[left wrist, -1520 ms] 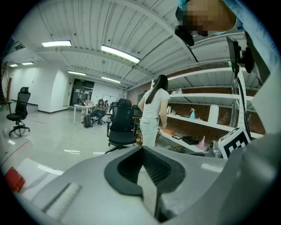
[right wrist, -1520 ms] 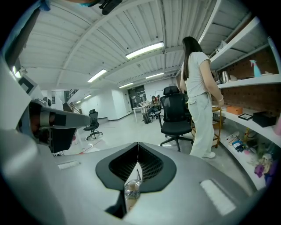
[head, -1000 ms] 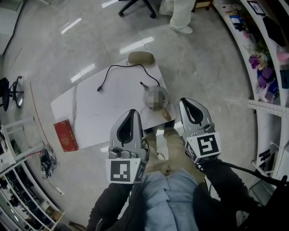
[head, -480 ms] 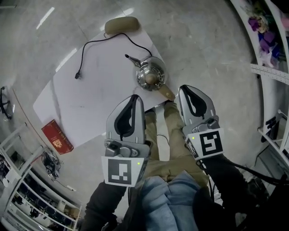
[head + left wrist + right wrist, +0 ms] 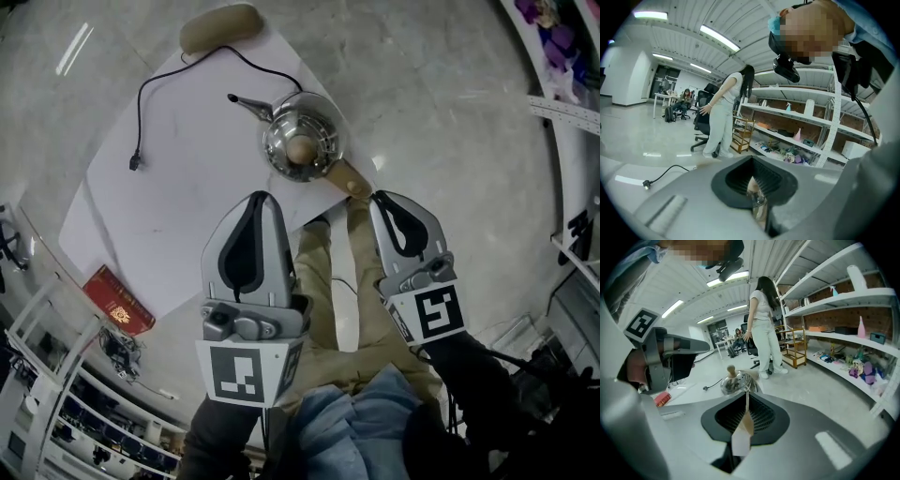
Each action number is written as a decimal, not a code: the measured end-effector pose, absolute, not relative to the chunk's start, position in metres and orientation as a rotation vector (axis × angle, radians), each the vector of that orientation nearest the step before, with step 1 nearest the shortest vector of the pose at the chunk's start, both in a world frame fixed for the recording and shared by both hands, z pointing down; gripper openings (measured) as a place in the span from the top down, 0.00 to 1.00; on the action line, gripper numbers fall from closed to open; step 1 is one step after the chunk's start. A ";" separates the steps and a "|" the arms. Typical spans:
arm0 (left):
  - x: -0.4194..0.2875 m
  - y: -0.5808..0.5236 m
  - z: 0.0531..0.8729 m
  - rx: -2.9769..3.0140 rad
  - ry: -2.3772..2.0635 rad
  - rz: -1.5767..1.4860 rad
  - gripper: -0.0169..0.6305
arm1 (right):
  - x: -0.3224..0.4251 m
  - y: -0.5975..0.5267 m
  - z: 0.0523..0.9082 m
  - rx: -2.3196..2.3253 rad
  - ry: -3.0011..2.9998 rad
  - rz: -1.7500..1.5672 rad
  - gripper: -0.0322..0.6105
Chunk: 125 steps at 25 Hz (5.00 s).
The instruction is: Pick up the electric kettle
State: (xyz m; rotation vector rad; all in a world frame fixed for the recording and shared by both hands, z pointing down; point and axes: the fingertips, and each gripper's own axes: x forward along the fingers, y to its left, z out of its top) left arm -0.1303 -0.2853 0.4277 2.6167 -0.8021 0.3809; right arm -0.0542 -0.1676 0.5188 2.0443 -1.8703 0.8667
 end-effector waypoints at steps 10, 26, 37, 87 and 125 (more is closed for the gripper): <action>-0.140 -0.292 0.486 2.627 -0.835 0.447 0.97 | -0.096 -0.133 0.582 2.024 -1.853 1.025 0.86; -0.165 -0.306 0.533 2.561 -0.949 0.491 0.97 | -0.073 -0.131 0.633 1.926 -1.833 1.027 0.86; -0.158 -0.319 0.538 2.515 -1.001 0.492 0.97 | -0.035 -0.144 0.635 1.893 -1.797 1.001 0.85; -0.169 -0.347 0.576 2.551 -0.886 0.507 0.73 | -0.014 -0.160 0.644 2.252 -1.590 0.918 0.43; -0.118 -0.379 0.569 2.580 -0.788 0.366 0.73 | 0.031 -0.229 0.632 2.235 -1.684 0.803 0.58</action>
